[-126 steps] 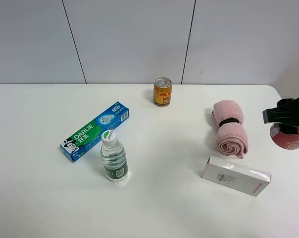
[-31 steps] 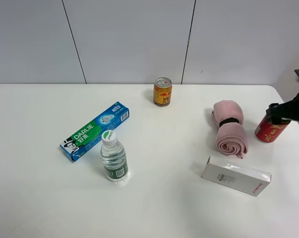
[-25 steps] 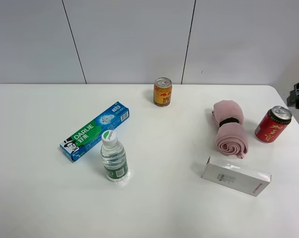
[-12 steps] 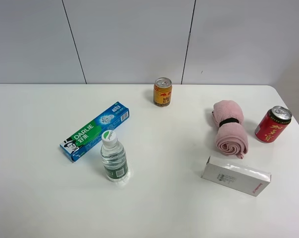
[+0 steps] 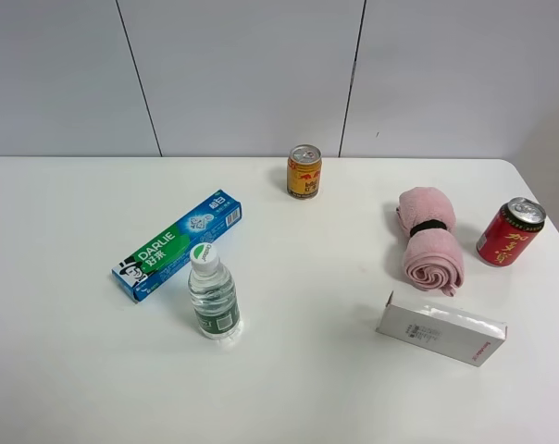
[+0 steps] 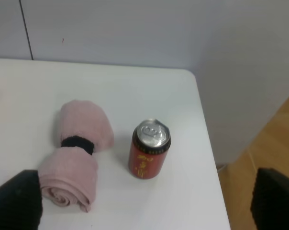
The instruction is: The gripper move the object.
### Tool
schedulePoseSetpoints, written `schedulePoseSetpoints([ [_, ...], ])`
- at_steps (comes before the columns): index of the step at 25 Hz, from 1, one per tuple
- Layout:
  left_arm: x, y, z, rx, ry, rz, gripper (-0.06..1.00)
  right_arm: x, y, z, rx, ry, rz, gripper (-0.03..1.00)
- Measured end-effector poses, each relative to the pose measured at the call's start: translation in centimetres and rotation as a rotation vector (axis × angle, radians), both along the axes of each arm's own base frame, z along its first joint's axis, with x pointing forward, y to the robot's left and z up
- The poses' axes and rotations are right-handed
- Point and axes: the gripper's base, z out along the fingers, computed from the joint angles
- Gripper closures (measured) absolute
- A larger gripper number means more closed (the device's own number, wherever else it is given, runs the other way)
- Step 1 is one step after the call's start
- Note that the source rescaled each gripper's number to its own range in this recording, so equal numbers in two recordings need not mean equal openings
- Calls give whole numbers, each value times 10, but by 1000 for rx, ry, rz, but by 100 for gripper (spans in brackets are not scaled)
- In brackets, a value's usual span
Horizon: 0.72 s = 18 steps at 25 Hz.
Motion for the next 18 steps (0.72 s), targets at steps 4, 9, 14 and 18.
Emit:
schedulePoseSetpoints([
  [4, 0, 0, 0, 0, 0, 0, -6, -13, 6, 1, -26, -45, 72, 9],
  [9, 0, 0, 0, 0, 0, 0, -6, -24, 5, -9, -76, -57, 136, 9],
  [14, 0, 0, 0, 0, 0, 0, -6, -32, 6, -45, -46, -21, 127, 8],
  [18, 0, 0, 0, 0, 0, 0, -6, -38, 9, -78, 2, 8, 140, 8],
])
